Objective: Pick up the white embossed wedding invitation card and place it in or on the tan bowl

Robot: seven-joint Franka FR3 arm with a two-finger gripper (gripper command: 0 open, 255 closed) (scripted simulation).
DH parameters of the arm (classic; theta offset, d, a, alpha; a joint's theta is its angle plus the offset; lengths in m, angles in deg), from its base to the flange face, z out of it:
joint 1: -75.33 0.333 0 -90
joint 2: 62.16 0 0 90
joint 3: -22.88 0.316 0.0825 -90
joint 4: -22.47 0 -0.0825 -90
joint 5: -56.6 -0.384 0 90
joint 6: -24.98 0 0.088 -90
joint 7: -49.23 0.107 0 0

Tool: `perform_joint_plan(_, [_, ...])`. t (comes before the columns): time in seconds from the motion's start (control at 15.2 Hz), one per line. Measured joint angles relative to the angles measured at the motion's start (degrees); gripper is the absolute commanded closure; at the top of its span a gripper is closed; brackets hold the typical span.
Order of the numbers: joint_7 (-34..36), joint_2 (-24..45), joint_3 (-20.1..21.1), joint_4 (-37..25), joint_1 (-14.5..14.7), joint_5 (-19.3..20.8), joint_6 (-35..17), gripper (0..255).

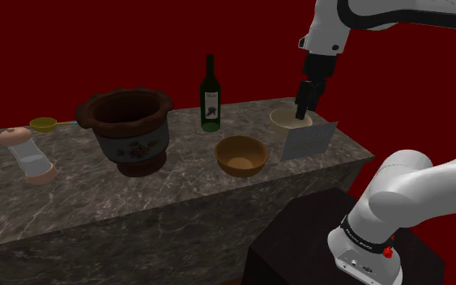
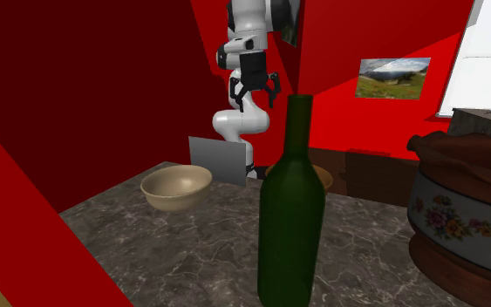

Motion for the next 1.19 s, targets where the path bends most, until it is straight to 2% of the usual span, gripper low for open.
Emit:
perform_joint_plan(0.07, [0.00,0.00,0.00,0.00,0.00,0.00,0.00,0])
perform_joint_plan(0.13, [-2.89,-0.91,-1.53,1.45,1.24,0.81,-1.19,0])
perform_joint_plan(0.26, [-17.93,-1.85,-7.13,4.02,6.07,3.74,-5.18,0])
perform_joint_plan(0.53, [-54.61,-1.90,-21.66,6.85,18.08,9.95,-13.21,0])
perform_joint_plan(0.59, [-59.50,-1.65,-23.39,7.20,19.81,10.58,-14.47,0])
perform_joint_plan(0.79, [-64.15,-1.27,-25.30,9.03,21.32,11.40,-17.28,0])
perform_joint_plan(1.19, [-64.82,-0.99,-25.88,12.28,21.53,11.72,-20.88,0])
